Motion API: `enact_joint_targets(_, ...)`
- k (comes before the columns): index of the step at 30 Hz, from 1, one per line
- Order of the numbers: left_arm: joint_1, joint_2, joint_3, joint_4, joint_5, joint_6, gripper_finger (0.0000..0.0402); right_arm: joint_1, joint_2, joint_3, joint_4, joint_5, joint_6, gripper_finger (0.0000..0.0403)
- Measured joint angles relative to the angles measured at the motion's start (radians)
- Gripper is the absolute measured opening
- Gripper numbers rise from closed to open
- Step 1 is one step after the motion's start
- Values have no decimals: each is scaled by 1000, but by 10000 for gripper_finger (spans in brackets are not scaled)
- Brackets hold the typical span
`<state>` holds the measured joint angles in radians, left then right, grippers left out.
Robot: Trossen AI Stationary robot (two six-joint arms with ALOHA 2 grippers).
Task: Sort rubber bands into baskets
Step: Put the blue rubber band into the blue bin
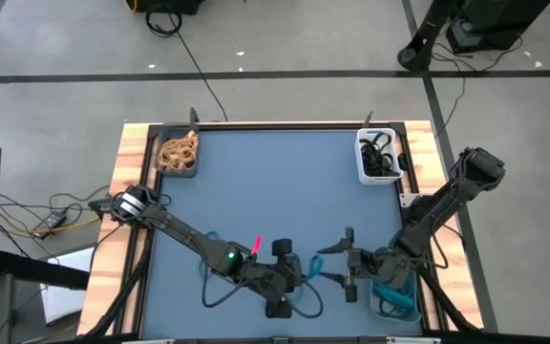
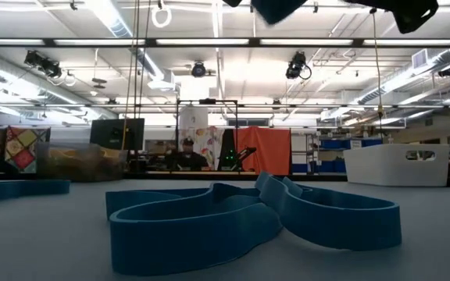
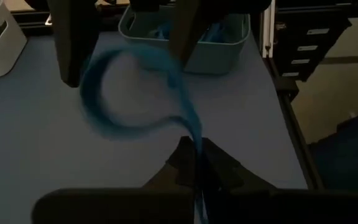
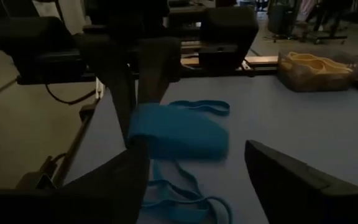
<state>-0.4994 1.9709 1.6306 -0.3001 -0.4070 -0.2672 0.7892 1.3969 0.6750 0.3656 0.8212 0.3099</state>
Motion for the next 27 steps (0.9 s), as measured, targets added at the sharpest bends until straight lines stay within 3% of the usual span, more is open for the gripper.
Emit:
enact_joint_targets(11,0,0,0,-4,0,1,14,-21,6,0,0,13,-49,158)
enact_joint_targets(17,5,0,0,-12,-1,-157,20,-3,6,0,-1,5,-92,22)
enact_joint_targets(22,17,0,0,-82,-4,-235,57,37,-12,0,-20,35,-113,10)
enact_joint_targets(27,15,-1,0,-256,-8,-322,105,108,-125,0,-131,53,-93,8)
